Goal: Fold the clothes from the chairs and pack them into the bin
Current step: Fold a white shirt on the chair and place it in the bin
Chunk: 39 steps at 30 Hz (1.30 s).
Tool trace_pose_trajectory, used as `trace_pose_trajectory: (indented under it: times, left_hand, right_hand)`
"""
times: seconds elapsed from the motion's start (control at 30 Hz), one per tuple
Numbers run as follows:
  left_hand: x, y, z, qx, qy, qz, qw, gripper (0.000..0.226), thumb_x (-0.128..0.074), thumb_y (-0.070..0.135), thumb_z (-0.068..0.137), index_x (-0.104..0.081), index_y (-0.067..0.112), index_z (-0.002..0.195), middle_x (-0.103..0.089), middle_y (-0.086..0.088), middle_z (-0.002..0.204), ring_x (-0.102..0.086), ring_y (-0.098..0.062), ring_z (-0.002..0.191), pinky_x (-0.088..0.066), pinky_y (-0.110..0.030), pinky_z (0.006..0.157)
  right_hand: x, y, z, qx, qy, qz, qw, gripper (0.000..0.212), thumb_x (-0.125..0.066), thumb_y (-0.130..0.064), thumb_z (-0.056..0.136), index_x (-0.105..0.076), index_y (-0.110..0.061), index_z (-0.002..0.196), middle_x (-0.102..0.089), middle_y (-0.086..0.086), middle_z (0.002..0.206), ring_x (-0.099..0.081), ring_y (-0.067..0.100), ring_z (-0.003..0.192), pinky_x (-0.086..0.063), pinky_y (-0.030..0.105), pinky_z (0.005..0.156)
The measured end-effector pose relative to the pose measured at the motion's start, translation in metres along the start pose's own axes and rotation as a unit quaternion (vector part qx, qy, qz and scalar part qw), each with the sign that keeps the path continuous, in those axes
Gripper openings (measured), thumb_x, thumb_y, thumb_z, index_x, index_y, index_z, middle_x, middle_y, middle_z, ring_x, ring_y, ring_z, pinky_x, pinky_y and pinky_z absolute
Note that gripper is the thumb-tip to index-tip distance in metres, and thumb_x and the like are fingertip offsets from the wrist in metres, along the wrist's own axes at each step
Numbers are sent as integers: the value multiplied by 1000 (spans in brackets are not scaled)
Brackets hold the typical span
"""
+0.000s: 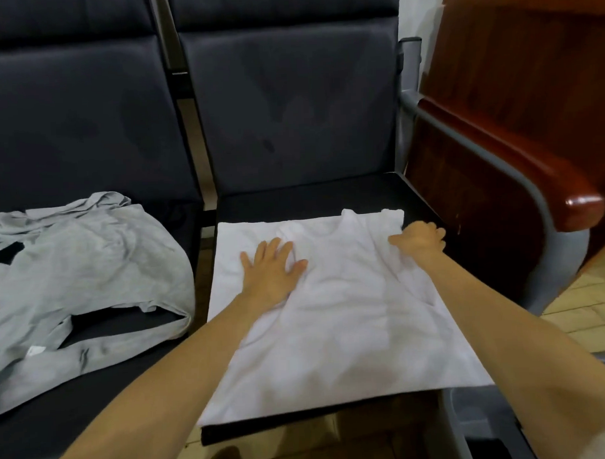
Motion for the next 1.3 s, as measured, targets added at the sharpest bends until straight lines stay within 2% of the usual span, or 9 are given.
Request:
trace_pose_trajectory:
  times: [0.13, 0.27, 0.5, 0.63, 0.77, 0.9, 1.1, 1.17, 1.3]
  left_hand:
    - [-5, -2, -3, 6, 19, 23, 1000, 63, -20, 63, 95, -17, 33, 151, -7, 5, 160, -1, -19, 147, 4, -53, 115]
    - [-2, -3, -5, 9, 27, 31, 999, 63, -19, 62, 96, -17, 32, 151, -7, 4, 160, -2, -20, 147, 3, -53, 115]
    - [1, -3, -13, 44, 1, 23, 999, 64, -18, 61, 97, -14, 28, 152, 1, 0, 161, 4, -22, 148, 5, -53, 116]
    - [15, 11, -10, -36, 78, 42, 995, 57, -22, 50, 101, -16, 25, 152, -1, 3, 162, 3, -19, 148, 5, -50, 118]
    - [1, -9, 0, -6, -35, 33, 999, 61, -11, 60, 97, -4, 36, 153, 7, 13, 160, 10, -14, 148, 9, -53, 116]
    - [0, -17, 4, -5, -60, 34, 998, 62, -10, 61, 96, 1, 37, 152, 13, 13, 160, 14, -14, 147, 11, -53, 116]
    - [23, -7, -18, -31, 62, 12, 998, 55, -20, 46, 102, -12, 26, 153, -3, 1, 162, 3, -19, 148, 7, -45, 118]
    - [22, -5, -32, -50, 69, 26, 996, 53, -21, 45, 102, -17, 26, 152, -8, 1, 161, -1, -19, 148, 6, -44, 118]
    - [4, -15, -47, -30, -51, 14, 998, 57, -15, 52, 101, -6, 32, 153, 4, 7, 161, 9, -16, 148, 10, -47, 118]
  right_hand:
    - [10, -12, 10, 135, 76, 17, 988, 28, -50, -9, 95, -46, 0, 122, -56, 20, 116, -57, 36, 101, -46, 40, 76]
    - [23, -13, 1, 228, 178, -143, 946, 31, -42, 1, 94, -41, -4, 125, -51, 16, 116, -59, 35, 88, -41, 39, 64]
    - [16, -7, -10, 197, 199, -165, 946, 39, -48, -6, 93, -44, -6, 132, -45, 16, 134, -40, 33, 123, -35, 39, 99]
    - [-14, -31, -22, 365, 80, -135, 918, 32, -39, -25, 100, -57, -20, 126, -52, 4, 134, -44, 22, 124, -34, 35, 103]
    - [-37, -19, -8, 259, -77, -177, 946, 55, -14, -52, 101, -9, -33, 153, -3, -9, 161, 2, 22, 149, 2, 51, 117]
    - [-31, -20, -5, 220, -112, -196, 949, 60, -11, -59, 98, 1, -35, 152, 7, -10, 161, 11, 23, 148, 8, 58, 115]
    - [-20, -64, -38, 308, 65, -69, 947, 42, -33, -34, 103, -43, -16, 140, -45, 7, 143, -36, 24, 135, -21, 41, 114]
    - [-36, -75, -51, 354, 20, -71, 932, 47, -32, -39, 103, -34, -20, 146, -35, 4, 151, -25, 24, 142, -17, 40, 114]
    - [-67, -74, -49, 262, -115, -175, 942, 61, -13, -62, 97, 2, -40, 151, 9, -10, 160, 10, 27, 148, 3, 57, 115]
Point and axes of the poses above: each hand's wrist, its own z-axis towards the middle knuckle, its own x-axis out of the back of the hand, y = z × x, the point moved 5 cm from there along z, towards the middle knuckle
